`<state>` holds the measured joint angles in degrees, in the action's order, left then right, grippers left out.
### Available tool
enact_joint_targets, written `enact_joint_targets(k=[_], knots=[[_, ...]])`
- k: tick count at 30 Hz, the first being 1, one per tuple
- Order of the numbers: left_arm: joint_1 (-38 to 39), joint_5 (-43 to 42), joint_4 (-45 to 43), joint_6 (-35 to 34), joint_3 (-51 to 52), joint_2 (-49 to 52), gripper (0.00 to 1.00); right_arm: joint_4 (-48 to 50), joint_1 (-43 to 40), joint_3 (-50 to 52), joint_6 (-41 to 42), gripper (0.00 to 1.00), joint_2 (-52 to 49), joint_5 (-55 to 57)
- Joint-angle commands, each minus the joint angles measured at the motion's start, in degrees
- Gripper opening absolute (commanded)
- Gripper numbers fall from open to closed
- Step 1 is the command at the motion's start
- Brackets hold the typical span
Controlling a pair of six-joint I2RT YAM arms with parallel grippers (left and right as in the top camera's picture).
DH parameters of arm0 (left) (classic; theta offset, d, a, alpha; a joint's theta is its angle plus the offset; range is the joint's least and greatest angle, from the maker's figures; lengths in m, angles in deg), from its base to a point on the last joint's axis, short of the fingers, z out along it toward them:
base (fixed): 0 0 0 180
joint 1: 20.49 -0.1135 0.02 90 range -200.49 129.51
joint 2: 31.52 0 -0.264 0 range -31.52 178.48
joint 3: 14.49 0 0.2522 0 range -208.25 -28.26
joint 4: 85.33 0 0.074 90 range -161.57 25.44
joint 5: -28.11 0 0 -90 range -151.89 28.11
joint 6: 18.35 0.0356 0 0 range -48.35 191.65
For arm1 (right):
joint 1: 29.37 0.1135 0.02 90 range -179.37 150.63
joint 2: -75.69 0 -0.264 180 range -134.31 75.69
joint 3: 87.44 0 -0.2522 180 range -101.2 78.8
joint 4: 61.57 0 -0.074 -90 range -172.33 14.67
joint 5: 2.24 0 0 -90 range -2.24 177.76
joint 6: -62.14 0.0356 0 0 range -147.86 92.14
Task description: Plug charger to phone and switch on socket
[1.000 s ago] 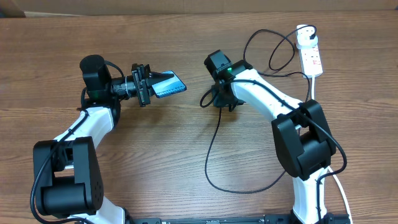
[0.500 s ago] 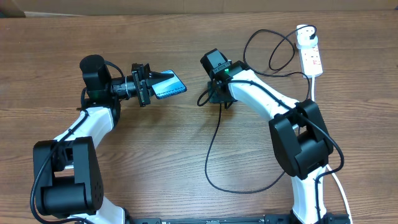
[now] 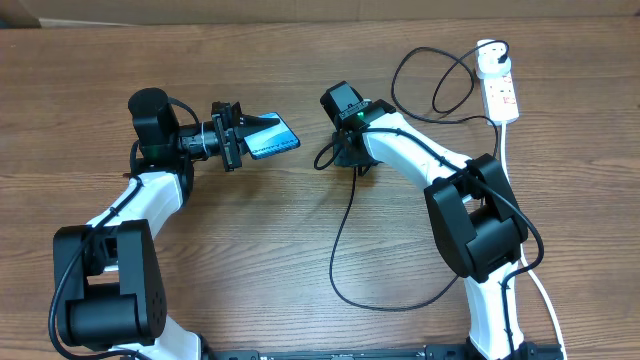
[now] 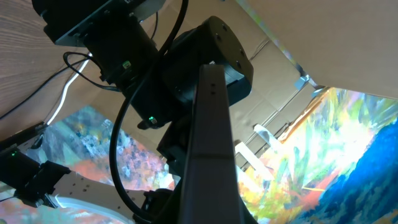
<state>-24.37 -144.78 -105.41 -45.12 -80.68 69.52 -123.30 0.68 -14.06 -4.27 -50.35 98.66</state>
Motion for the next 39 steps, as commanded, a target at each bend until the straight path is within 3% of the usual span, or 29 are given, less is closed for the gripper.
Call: enact_joint_targets(k=[1, 11, 17, 26, 39], knots=[[-0.39, -0.5, -0.24, 1.49, -1.33, -1.16, 0.04, 0.59, 0.26, -1.01, 0.66, 0.29, -2.03, 0.61], [-0.39, -0.57, -0.24, 1.49, -1.33, -1.16, 0.04, 0.98, 0.2, -0.07, 0.63, 0.23, -2.16, -0.46], [-0.39, -0.81, -0.24, 1.49, -1.33, -1.18, 0.05, -0.52, -0.55, 0.83, 0.63, 0.04, -2.16, -0.61], [-0.39, -0.68, -0.26, 2.19, -1.33, -1.16, 0.04, -8.48, -5.18, -2.82, -0.22, 0.04, 0.85, -8.39], [-0.39, -0.7, -0.26, 6.27, -1.33, -1.16, 0.04, -18.99, -8.26, -5.49, -9.4, 0.04, 18.23, -34.53]])
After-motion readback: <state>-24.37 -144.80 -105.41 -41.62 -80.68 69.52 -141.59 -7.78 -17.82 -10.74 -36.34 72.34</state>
